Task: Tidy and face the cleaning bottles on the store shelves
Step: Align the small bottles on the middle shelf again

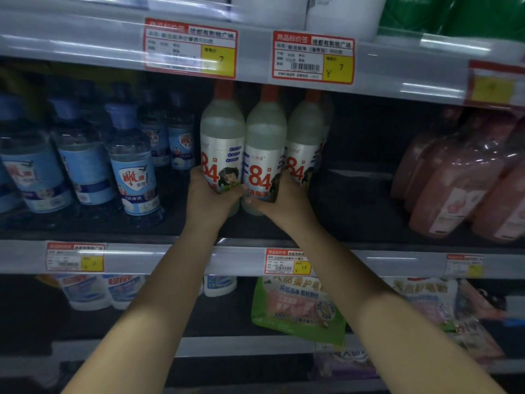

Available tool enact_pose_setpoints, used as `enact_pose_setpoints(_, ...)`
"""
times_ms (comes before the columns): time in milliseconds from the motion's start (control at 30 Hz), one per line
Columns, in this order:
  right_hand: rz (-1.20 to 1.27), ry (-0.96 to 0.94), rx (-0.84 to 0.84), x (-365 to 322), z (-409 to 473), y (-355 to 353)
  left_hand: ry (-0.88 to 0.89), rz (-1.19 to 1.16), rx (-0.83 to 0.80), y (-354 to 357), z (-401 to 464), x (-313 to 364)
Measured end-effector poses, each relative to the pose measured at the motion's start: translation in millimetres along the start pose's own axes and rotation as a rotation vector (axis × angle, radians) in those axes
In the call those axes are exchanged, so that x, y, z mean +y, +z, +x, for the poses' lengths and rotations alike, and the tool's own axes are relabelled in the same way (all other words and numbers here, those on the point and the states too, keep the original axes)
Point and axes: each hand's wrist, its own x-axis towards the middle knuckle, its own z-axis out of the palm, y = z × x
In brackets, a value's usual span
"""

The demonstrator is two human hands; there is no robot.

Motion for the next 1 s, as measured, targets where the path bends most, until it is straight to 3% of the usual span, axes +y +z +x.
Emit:
enact_pose_setpoints(233,0.020,0.009,-0.008,1.0,-0.1,0.5,0.213,0.076,0.026,3.6,-1.4,0.5)
enact_pose_setpoints(467,0.028,-0.009,0.050,-9.1,-4.9,-7.5,0.433,0.419,0.152,5.5,-17.2,8.0)
enact_pose_setpoints(767,0.032,0.006,0.149,-5.5,-10.9,-33.6,0.500,0.566,0.198,7.1,-22.4,12.1)
enact_pose_setpoints(1000,-0.004,0.009,0.333,8.7,-7.5,-51.6,0.635,0.697,0.182,13.1,-31.3,15.0)
